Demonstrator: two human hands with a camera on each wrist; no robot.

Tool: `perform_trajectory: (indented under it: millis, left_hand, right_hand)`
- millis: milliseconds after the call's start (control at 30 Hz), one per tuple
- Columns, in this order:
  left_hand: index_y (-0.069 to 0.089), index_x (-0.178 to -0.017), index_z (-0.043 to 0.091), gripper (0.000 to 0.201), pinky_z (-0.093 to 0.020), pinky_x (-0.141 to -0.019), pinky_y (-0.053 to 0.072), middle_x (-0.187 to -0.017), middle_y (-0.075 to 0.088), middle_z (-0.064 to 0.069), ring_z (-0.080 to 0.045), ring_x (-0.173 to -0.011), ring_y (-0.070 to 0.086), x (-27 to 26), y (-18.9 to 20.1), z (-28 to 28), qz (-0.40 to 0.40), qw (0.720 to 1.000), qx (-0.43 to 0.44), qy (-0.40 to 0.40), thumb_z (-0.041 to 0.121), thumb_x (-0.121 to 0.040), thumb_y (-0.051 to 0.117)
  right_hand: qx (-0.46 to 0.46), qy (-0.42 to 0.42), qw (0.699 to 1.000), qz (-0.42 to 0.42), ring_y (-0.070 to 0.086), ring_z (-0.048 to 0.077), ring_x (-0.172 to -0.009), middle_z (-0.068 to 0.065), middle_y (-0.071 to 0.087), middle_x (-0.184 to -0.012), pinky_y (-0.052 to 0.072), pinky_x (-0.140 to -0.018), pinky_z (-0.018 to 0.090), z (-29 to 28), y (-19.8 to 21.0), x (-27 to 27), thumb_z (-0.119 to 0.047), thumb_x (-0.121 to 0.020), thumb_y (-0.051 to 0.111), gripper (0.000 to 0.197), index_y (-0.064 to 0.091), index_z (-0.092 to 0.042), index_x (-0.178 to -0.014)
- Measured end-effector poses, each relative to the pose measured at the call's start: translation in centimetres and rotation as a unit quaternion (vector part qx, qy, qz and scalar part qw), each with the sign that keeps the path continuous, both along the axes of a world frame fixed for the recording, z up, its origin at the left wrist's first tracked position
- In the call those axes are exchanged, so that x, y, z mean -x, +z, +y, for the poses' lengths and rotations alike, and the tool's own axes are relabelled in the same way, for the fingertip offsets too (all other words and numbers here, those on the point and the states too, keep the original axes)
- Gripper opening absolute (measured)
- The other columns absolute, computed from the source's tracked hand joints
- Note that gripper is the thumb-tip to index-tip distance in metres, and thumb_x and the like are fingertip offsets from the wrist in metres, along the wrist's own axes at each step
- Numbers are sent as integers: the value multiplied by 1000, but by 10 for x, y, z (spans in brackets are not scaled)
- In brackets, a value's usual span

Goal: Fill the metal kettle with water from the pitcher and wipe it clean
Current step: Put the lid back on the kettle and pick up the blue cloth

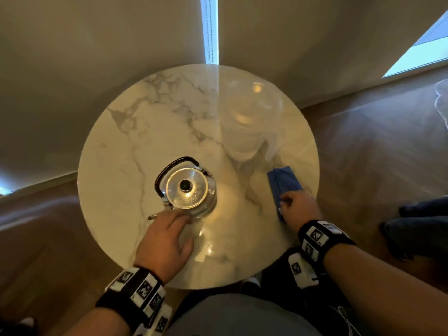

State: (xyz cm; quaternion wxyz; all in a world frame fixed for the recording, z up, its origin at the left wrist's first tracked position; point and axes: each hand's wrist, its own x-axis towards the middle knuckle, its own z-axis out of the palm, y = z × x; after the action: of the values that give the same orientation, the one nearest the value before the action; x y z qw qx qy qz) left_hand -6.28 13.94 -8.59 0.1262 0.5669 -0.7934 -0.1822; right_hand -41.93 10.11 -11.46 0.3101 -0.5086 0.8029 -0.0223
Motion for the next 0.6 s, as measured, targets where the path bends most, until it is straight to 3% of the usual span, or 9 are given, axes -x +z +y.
perform_trajectory:
  millis: [133,267,333,400,467,533,600]
  left_hand:
    - [72,-104,32,25,-29,-86,60,-109,70,13,-11,-103,65,36,-19,41,6,994,-92,-51,43,-85,60]
    - [72,-104,36,27,-19,-91,53,-108,69,18,-5,-104,63,63,-35,64,-6,988,-146,-48,45,-84,56]
    - [72,-108,35,31,-21,-96,52,-113,68,18,-7,-109,63,73,-33,66,-9,985,-167,-44,46,-86,55]
    - [71,-109,35,29,-24,-96,53,-114,66,19,-7,-109,62,84,-25,64,-7,985,-165,-41,46,-86,56]
    - [70,-111,36,30,-22,-94,51,-115,66,20,-5,-109,60,95,-12,56,7,989,-148,-25,45,-85,58]
    - [68,-116,38,30,-16,-93,47,-117,64,25,5,-108,57,107,8,42,39,992,-120,13,44,-87,62]
    - [65,-122,40,33,-10,-90,46,-116,59,32,12,-107,57,119,29,24,111,986,-102,77,41,-89,73]
  right_hand:
    - [2,-51,998,31,64,37,-107,16,63,-124,54,-90,41,-18,-23,49,-27,-97,62,27,65,-15,-121]
    - [-53,-78,995,21,64,39,-111,15,64,-119,48,-79,37,-44,-40,62,-31,-97,66,35,59,-7,-121]
    - [-112,-50,992,8,64,35,-116,14,67,-125,50,-84,37,-53,-38,60,-30,-101,61,34,64,-5,-123]
    - [-132,-24,990,-43,66,33,-111,13,70,-113,52,-83,37,-54,-31,59,-26,-95,67,26,69,-7,-113]
    - [-87,-5,989,-120,66,33,-102,9,65,-100,51,-80,37,-47,-19,56,-22,-87,74,22,65,-11,-103]
    - [-32,65,985,-156,65,30,-96,10,66,-97,48,-77,35,-36,2,48,-16,-83,75,22,62,-13,-102]
    - [23,130,969,-210,65,19,-85,9,67,-88,46,-66,30,-24,24,38,-6,-80,72,22,62,-9,-99]
